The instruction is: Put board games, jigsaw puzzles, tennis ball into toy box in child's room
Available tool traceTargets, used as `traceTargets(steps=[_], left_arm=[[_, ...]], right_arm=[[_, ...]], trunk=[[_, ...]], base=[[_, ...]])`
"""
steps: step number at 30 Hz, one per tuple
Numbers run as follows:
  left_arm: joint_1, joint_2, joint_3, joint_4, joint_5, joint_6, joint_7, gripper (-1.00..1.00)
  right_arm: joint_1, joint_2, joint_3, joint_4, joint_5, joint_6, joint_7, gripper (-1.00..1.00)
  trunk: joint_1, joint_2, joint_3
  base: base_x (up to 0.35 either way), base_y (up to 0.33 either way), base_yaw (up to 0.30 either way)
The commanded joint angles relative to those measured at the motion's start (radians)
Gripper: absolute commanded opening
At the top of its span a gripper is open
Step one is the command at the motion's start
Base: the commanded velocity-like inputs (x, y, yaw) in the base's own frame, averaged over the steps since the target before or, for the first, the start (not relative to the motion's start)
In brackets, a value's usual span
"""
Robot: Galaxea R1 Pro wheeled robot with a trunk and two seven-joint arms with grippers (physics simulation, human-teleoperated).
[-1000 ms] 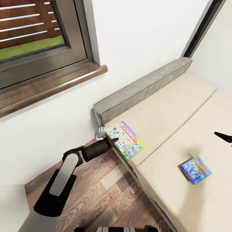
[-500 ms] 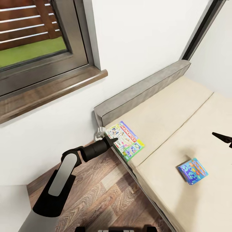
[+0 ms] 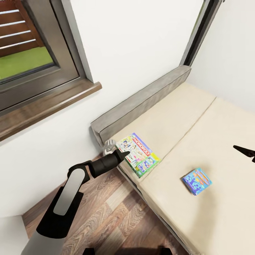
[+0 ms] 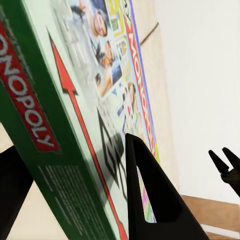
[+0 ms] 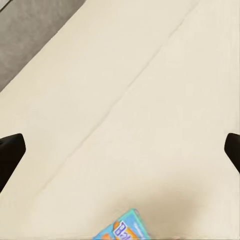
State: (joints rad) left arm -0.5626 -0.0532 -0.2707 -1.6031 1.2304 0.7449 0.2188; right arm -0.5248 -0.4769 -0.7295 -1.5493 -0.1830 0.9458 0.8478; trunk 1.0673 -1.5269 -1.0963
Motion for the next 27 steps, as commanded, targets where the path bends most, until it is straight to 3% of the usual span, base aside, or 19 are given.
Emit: traceTargets(steps=[1,11,18,27], left_arm=[[0.0,0.0,0.001,-0.001,0.012,0.002,0.01,-1.0],[0.0,0.0,0.002,0.0,0.012,0.002,0.01,-1.0],[0.001,-0.002,-0.002,-0.002,0.012,0.001,0.009,-1.0],[0.003,-0.001,-0.008,-0.003,0.011,-0.003,-0.016,-1.0]], right_arm=[[-0.001,0.0,-0.001,0.0,0.001,0.005,0.004,1.0],[-0.001,-0.001,-0.003,0.0,0.001,0.005,0.004,1.0],[-0.001,-0.002,-0.006,0.0,0.002,0.005,0.005,1.0],[0.0,-0.001,-0.007,-0.009,0.002,0.005,0.005,1.0]], trunk=[[-0.004,0.007,0.003],[-0.042,0.077,0.034],[-0.069,0.126,0.056],[-0.069,0.126,0.056]], base=[[0.0,0.0,-0.273],[0.0,0.0,-0.269],[0.0,0.0,-0.117],[0.0,0.0,-0.027]])
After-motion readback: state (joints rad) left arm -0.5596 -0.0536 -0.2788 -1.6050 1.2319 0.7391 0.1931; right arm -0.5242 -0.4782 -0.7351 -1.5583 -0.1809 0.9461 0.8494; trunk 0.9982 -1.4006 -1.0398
